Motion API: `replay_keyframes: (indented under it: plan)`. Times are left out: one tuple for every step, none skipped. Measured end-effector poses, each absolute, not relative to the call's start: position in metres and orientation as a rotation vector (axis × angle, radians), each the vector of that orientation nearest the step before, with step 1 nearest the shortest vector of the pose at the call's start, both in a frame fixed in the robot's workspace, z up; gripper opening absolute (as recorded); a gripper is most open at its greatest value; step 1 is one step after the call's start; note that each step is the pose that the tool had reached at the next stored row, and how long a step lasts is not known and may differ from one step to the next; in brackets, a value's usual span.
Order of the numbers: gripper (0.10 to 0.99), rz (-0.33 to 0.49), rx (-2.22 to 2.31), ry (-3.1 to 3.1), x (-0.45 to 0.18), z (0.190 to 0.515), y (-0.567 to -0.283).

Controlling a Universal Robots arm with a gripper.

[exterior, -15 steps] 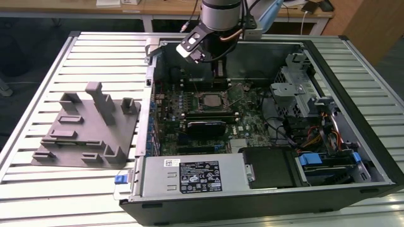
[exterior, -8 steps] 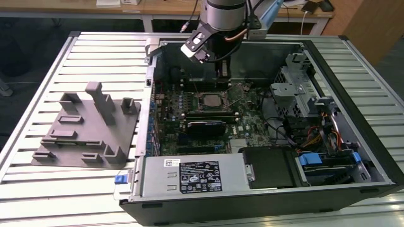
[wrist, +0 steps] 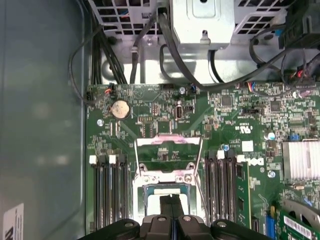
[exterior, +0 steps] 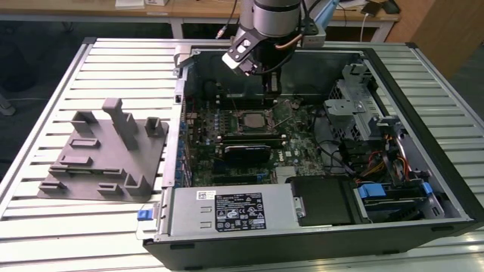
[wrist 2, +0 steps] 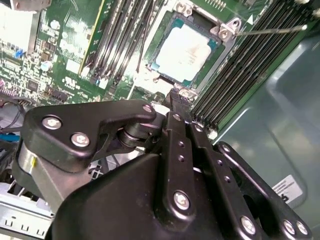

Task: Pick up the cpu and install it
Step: 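Close the cpu cover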

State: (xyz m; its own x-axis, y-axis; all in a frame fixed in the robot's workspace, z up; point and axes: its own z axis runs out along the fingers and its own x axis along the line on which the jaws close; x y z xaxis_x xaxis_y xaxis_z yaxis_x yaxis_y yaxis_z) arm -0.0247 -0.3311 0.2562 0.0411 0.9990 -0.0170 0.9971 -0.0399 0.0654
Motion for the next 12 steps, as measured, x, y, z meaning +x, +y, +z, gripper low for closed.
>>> replay_keyframes:
  plan:
    - [0.106,0.051,2.223,2.135,-0.023,0.256,-0.331]
    - [0.106,0.051,2.223,2.135,-0.022,0.256,-0.331]
    - [0.106,0.051,2.223,2.135,-0.021,0.256,-0.331]
    - [0.106,0.051,2.223,2.135,-0.019,0.256,-0.331]
    - [0.106,0.051,2.223,2.135,-0.018,0.256,-0.331]
    - [0.106,0.051,2.223,2.135,-0.017,0.256,-0.331]
    - [0.106,0.051,2.223,2.135,-0.015,0.256,-0.331]
    - [0.106,0.051,2.223,2.135,-0.014,0.256,-0.331]
    - [0.106,0.051,2.223,2.135,-0.013,0.256,-0.331]
    - [0.106,0.051,2.223,2.135,-0.012,0.256,-0.331]
    - [0.106,0.051,2.223,2.135,-0.011,0.256,-0.331]
    - [0.106,0.051,2.223,2.135,-0.010,0.256,-0.331]
